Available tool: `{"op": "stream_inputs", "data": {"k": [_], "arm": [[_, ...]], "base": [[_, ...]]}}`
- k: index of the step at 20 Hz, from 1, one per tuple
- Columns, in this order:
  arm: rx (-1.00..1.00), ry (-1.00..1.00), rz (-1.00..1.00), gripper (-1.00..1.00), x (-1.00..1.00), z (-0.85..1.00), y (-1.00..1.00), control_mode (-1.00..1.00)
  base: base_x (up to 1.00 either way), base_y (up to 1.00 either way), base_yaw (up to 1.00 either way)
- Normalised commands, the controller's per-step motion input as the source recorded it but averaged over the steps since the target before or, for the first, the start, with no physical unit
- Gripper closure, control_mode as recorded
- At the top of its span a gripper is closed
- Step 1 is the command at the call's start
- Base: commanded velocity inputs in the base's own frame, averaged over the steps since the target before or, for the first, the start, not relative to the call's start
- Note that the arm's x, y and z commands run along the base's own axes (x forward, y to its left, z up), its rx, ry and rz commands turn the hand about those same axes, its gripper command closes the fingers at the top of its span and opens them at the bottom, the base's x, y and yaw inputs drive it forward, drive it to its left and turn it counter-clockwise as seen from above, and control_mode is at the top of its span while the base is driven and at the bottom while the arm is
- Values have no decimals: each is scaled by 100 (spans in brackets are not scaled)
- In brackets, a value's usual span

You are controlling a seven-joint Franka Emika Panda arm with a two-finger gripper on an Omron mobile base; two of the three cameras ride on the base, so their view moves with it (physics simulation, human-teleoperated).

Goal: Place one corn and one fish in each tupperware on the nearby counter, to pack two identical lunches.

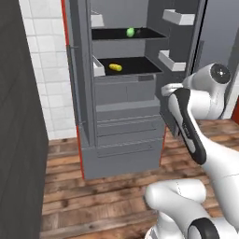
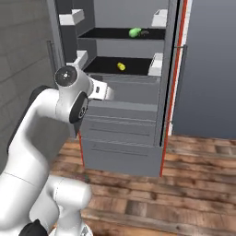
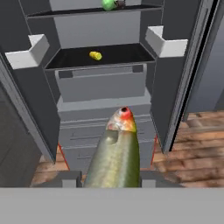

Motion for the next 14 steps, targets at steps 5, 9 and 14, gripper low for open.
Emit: {"op": "stream_inputs", "data": {"k": [5, 9, 14], "arm": [[0, 0, 0, 100, 0, 0, 0, 100], [0, 0, 0, 100, 0, 0, 0, 100], [0, 0, 0, 100, 0, 0, 0, 100]], "base": [[-80, -13, -42], [-99, -14, -40], [-98, -25, -37]]}}
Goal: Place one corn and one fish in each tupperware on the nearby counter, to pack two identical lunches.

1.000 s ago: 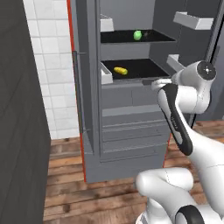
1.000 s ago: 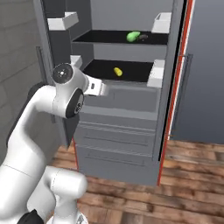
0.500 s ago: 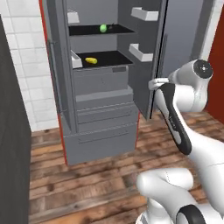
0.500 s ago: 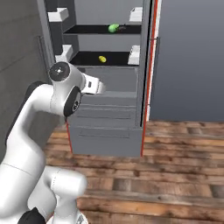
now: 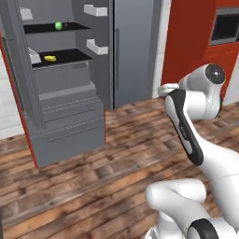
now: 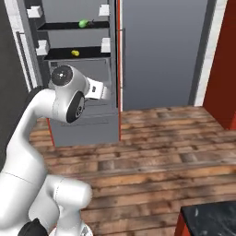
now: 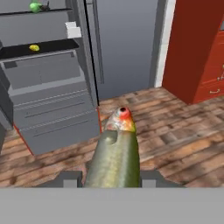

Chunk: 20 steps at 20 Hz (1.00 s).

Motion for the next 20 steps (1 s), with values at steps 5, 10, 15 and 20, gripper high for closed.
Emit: {"op": "stream_inputs", "data": {"k": [5, 10, 15, 20], "arm": [[0, 0, 0, 100, 0, 0, 0, 100], [0, 0, 0, 100, 0, 0, 0, 100], [0, 0, 0, 100, 0, 0, 0, 100], [0, 0, 0, 100, 0, 0, 0, 100]], "base": [[-86, -44, -36], [-92, -40, -36], [-63, -38, -31], [19, 2, -23]]}}
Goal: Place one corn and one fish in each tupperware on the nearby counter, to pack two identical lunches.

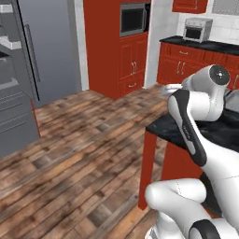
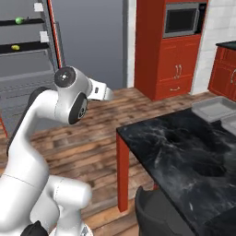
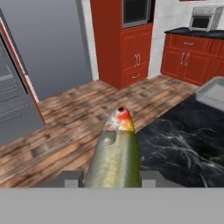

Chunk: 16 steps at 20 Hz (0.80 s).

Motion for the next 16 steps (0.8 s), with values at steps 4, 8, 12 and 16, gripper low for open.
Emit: {"op": "stream_inputs", "data": {"k": [4, 8, 12, 16], "arm": [[0, 0, 0, 100, 0, 0, 0, 100], [0, 0, 0, 100, 0, 0, 0, 100], [0, 0, 0, 100, 0, 0, 0, 100], [0, 0, 0, 100, 0, 0, 0, 100]], "base": [[62, 20, -25], [79, 61, -30], [75, 87, -38], [48, 85, -41]]}}
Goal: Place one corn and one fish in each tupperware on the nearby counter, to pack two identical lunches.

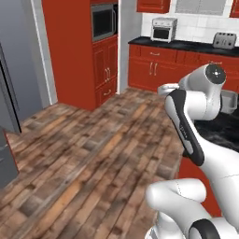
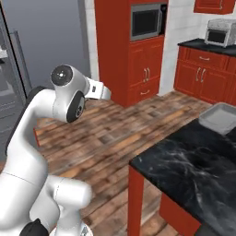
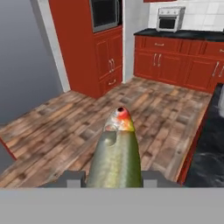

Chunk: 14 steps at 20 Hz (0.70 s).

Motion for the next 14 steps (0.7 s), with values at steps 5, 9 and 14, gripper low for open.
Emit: {"op": "stream_inputs", "data": {"k": [5, 9, 14], "arm": [[0, 0, 0, 100, 0, 0, 0, 100], [0, 0, 0, 100, 0, 0, 0, 100], [0, 0, 0, 100, 0, 0, 0, 100]], "base": [[53, 85, -43], [56, 19, -43], [69, 13, -43]]}}
